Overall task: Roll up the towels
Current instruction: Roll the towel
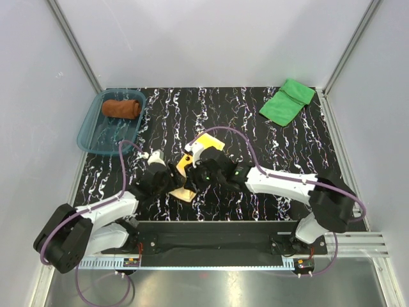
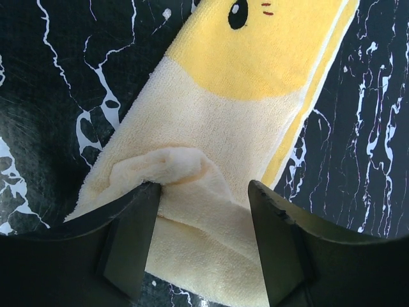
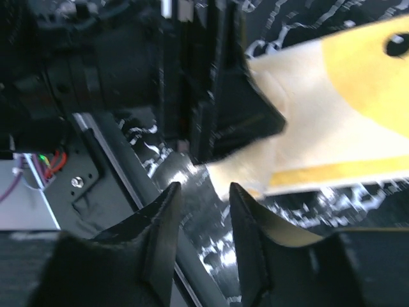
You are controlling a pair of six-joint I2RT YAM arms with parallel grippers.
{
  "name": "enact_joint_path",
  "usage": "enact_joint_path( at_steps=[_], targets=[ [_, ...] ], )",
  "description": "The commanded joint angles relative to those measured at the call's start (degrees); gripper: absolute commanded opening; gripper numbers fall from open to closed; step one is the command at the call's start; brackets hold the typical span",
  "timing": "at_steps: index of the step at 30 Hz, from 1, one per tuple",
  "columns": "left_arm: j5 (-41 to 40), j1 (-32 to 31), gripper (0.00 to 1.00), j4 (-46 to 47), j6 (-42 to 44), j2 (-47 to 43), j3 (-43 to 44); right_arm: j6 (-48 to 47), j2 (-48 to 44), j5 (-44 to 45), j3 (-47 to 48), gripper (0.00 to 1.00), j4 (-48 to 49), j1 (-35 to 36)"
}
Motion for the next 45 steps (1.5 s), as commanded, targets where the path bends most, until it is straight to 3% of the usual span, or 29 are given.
enact_joint_path(
  at_steps=[1,18,29,35,41,45],
  targets=[
    [-4.4,0.1,0.66,-5.5,-0.5,2.5,-0.2,3.8,2.7,-5.3,0.6,0.42,11.8,0.0],
    [-1.9,0.1,0.66,-4.7,-0.7,3.1,1.4,11.5,9.7,-12.3,-8.0,0.15,30.4,-0.2],
    [1.9,0.1,0.68,-3.5,0.4,-2.5,1.3,13.1,11.2,-12.7,-13.2,0.11,36.9,-0.2],
    [2.4,0.1,0.68,-4.5,1.6,-0.7,2.7,14.7,7.1,-17.2,-18.0,0.00,43.4,0.0],
    [2.1,0.1,0.68,-4.8,1.4,-0.6,3.0,13.9,1.6,-16.0,-20.6,0.00,42.0,1.0],
    [2.2,0.1,0.68,-4.7,1.3,-1.2,2.9,14.2,3.0,-15.3,-20.3,0.00,42.8,1.0]
  ],
)
